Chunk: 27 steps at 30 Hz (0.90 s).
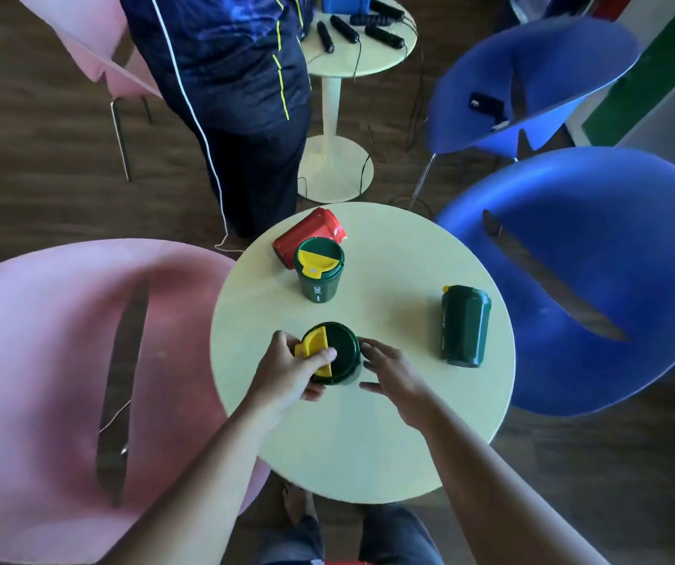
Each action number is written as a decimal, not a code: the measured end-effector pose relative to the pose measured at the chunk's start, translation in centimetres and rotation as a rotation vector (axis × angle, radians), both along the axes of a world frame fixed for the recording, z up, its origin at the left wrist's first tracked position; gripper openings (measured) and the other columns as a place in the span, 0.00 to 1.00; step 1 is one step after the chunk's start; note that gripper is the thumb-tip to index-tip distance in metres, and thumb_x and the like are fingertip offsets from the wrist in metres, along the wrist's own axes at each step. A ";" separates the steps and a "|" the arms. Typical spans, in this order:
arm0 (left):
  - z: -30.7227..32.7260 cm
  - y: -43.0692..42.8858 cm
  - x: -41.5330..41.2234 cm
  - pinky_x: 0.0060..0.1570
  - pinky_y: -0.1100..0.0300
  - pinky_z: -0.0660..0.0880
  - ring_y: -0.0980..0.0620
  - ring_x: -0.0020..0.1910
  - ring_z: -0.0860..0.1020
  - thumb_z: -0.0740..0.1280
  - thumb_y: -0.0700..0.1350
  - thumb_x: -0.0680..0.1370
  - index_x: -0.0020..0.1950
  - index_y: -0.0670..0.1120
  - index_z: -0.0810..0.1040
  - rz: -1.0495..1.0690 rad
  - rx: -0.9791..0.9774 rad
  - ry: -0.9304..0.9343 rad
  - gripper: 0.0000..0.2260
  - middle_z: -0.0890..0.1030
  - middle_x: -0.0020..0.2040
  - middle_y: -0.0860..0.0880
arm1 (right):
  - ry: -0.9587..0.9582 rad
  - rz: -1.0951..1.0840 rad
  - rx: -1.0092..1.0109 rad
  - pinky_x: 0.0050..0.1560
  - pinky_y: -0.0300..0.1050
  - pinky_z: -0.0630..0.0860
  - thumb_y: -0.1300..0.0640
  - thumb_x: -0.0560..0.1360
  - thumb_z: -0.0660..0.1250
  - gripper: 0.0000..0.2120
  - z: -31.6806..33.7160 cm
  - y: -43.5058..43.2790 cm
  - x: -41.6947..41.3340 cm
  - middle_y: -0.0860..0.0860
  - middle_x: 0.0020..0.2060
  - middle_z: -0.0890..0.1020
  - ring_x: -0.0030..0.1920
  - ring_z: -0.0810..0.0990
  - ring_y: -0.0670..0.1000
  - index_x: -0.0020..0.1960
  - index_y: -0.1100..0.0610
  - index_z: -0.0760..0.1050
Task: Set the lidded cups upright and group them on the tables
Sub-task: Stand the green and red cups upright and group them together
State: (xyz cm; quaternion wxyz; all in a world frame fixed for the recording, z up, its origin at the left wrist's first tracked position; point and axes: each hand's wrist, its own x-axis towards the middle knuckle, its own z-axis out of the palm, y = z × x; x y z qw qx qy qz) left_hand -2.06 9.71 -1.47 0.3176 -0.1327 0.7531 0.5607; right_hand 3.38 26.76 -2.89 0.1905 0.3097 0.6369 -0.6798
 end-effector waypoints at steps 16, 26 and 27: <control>0.6 7.4 3.5 0.42 0.46 0.84 0.42 0.36 0.86 0.75 0.59 0.69 0.53 0.47 0.68 0.326 -0.299 0.012 0.25 0.81 0.47 0.46 | 0.119 0.197 -0.021 0.58 0.51 0.81 0.55 0.79 0.66 0.09 -2.0 5.1 -2.3 0.52 0.52 0.85 0.57 0.83 0.54 0.57 0.54 0.81; 0.5 7.3 4.0 0.49 0.52 0.75 0.41 0.54 0.80 0.69 0.61 0.76 0.61 0.46 0.74 0.106 -0.595 0.232 0.23 0.84 0.52 0.47 | 0.188 0.328 -0.026 0.63 0.50 0.78 0.59 0.79 0.65 0.11 -2.1 6.3 -2.0 0.47 0.52 0.87 0.55 0.84 0.48 0.58 0.49 0.81; 0.5 7.3 4.0 0.49 0.52 0.75 0.41 0.54 0.80 0.69 0.62 0.75 0.62 0.46 0.74 0.100 -0.605 0.231 0.24 0.84 0.52 0.46 | 0.191 0.338 -0.027 0.63 0.50 0.78 0.59 0.79 0.65 0.12 -2.1 6.3 -2.1 0.47 0.53 0.86 0.55 0.84 0.47 0.60 0.50 0.80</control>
